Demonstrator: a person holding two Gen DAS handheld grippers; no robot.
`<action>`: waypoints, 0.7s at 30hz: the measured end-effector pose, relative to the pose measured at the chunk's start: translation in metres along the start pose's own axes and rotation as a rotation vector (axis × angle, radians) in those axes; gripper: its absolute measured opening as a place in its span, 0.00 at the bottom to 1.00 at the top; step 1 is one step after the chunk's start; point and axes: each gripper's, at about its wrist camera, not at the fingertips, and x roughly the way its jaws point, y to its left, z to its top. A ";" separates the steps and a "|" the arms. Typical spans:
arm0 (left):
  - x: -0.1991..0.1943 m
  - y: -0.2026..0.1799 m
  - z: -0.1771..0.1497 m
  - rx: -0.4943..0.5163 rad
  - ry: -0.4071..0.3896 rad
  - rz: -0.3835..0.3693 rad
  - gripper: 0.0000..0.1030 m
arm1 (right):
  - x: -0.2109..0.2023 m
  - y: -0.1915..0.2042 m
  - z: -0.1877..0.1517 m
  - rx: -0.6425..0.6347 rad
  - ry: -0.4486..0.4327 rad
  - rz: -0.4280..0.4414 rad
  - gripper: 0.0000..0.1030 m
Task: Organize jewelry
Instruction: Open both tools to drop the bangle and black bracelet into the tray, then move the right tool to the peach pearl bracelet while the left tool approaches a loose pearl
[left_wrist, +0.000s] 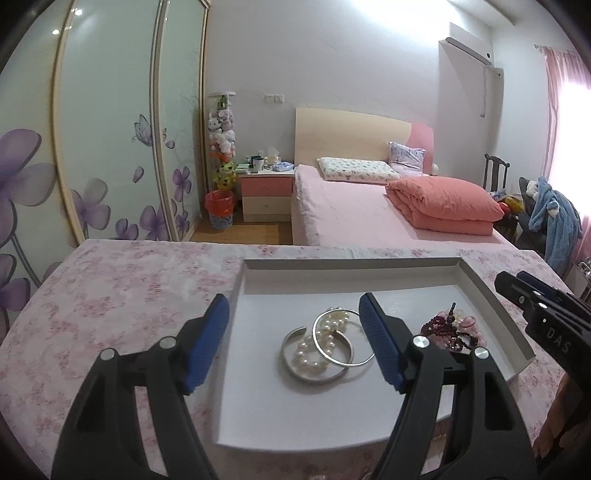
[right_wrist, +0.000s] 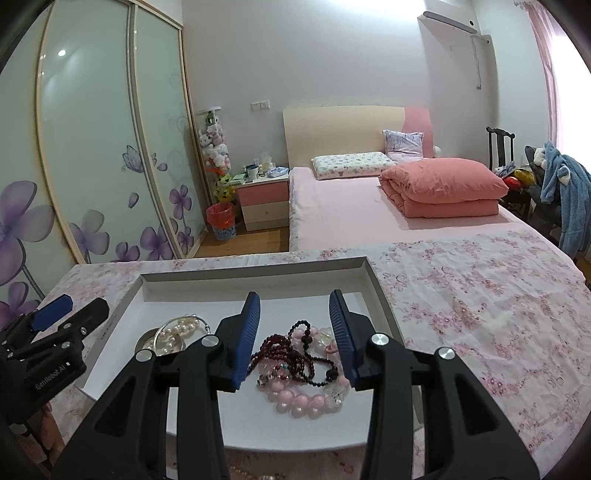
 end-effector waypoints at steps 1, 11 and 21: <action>-0.004 0.002 0.000 -0.003 -0.003 0.000 0.69 | -0.003 -0.001 0.000 -0.001 -0.001 0.000 0.39; -0.050 0.034 -0.020 -0.019 0.000 0.022 0.71 | -0.033 -0.014 -0.022 0.003 0.084 0.017 0.39; -0.066 0.073 -0.062 -0.036 0.111 0.045 0.74 | -0.031 -0.011 -0.075 -0.058 0.297 0.068 0.31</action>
